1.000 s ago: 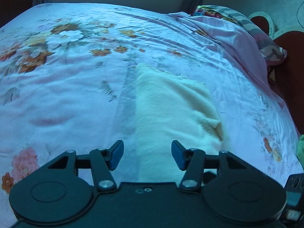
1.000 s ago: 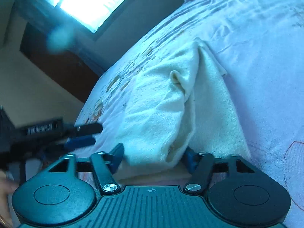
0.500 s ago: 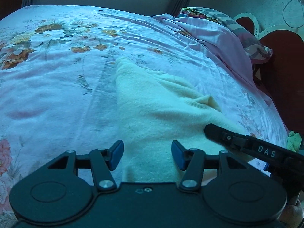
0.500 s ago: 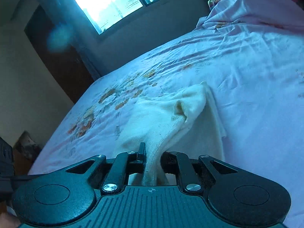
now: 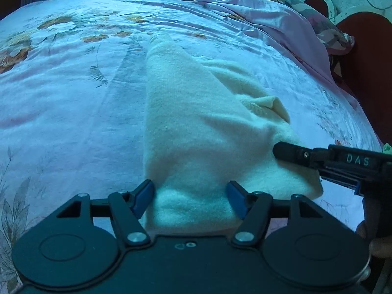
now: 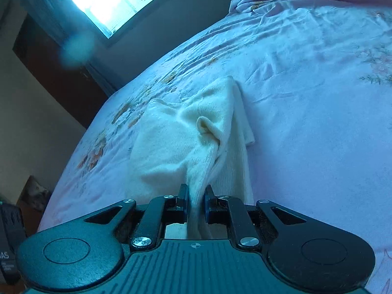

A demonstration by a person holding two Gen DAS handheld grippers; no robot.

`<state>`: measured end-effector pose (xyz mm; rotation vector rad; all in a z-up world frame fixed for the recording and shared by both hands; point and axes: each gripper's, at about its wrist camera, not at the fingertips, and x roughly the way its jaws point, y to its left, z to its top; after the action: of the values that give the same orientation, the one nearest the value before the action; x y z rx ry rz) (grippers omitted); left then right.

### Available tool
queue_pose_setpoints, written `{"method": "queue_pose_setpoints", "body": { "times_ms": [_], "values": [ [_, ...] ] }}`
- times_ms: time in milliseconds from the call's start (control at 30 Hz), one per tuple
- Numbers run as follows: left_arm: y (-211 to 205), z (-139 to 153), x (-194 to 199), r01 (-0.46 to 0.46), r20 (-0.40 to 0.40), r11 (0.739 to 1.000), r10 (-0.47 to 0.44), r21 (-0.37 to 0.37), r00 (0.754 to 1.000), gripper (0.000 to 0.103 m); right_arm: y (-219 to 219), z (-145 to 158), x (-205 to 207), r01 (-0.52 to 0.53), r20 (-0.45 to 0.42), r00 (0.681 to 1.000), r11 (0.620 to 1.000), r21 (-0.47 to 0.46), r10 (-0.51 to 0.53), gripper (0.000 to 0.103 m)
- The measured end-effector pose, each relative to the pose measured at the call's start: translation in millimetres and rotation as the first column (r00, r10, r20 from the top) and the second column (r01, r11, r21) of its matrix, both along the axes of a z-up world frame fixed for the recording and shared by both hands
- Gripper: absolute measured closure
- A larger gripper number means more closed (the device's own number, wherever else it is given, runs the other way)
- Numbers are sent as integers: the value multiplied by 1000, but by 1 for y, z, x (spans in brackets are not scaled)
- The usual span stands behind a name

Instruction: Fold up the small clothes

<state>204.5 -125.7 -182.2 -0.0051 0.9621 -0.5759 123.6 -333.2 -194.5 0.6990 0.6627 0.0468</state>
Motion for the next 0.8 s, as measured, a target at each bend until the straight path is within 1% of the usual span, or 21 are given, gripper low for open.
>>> {"method": "queue_pose_setpoints", "body": {
  "times_ms": [33, 67, 133, 200, 233, 267, 300, 333, 400, 433, 467, 533, 600, 633, 667, 733, 800],
  "values": [
    [2, -1, 1, -8, -10, 1000, 8, -7, 1000, 37, -2, 2, 7, -4, -2, 1000, 1000, 6, 4, 92],
    [5, -3, 2, -17, -19, 1000, 17, -11, 1000, 33, -4, 1, 14, -5, -10, 1000, 1000, 21, 5, 91],
    [9, -8, 5, -33, -48, 999, 32, -33, 998, 32, -9, -3, 29, -5, -33, 999, 998, 66, 7, 90],
    [10, -8, 5, -43, -47, 998, 41, -42, 998, 32, -14, -5, 40, -8, -46, 999, 997, 82, 11, 76],
    [9, -8, 4, -39, -46, 999, 37, -37, 998, 33, -18, -6, 44, -2, -51, 999, 996, 87, 6, 53],
    [7, -8, 3, -29, -41, 999, 27, -31, 999, 33, -22, -5, 44, -2, -41, 999, 994, 109, 6, 34],
    [7, -7, 2, -25, -38, 999, 24, -30, 999, 33, -27, -3, 41, -10, -26, 1000, 989, 151, 14, 31],
    [8, -8, 2, -24, -41, 999, 23, -35, 999, 33, -28, -1, 34, -22, -14, 1000, 986, 163, 24, 31],
    [9, -9, 3, -22, -43, 999, 20, -44, 999, 33, -28, 0, 19, -29, -35, 999, 993, 117, 33, 31],
    [8, -10, 3, -16, -36, 999, 14, -43, 999, 33, -28, -2, 13, -35, -38, 998, 991, 127, 40, 32],
    [8, -10, 2, -11, -28, 999, 9, -40, 1000, 33, -28, -6, 8, -36, -44, 998, 988, 153, 43, 41],
    [7, -9, 1, -17, -25, 999, 16, -41, 1000, 34, -27, -14, 2, -36, -64, 997, 982, 185, 49, 55],
    [10, -4, 1, -34, -25, 998, 33, -49, 999, 36, -21, -16, -1, -59, -65, 995, 980, 191, 72, 61],
    [10, -1, 1, -41, -14, 998, 40, -49, 999, 37, -17, -16, -1, -71, -70, 994, 982, 172, 84, 78],
    [11, 4, 1, -46, 5, 998, 46, -50, 999, 37, -12, -16, 0, -83, -76, 993, 985, 152, 95, 91],
    [10, 12, 1, -54, 45, 997, 56, -55, 997, 37, -6, -10, -2, -98, -64, 992, 990, 98, 105, 92],
    [6, 14, 7, -49, 47, 997, 52, -54, 998, 37, 0, -7, -7, -105, -66, 992, 993, 48, 108, 93]
  ]
}}
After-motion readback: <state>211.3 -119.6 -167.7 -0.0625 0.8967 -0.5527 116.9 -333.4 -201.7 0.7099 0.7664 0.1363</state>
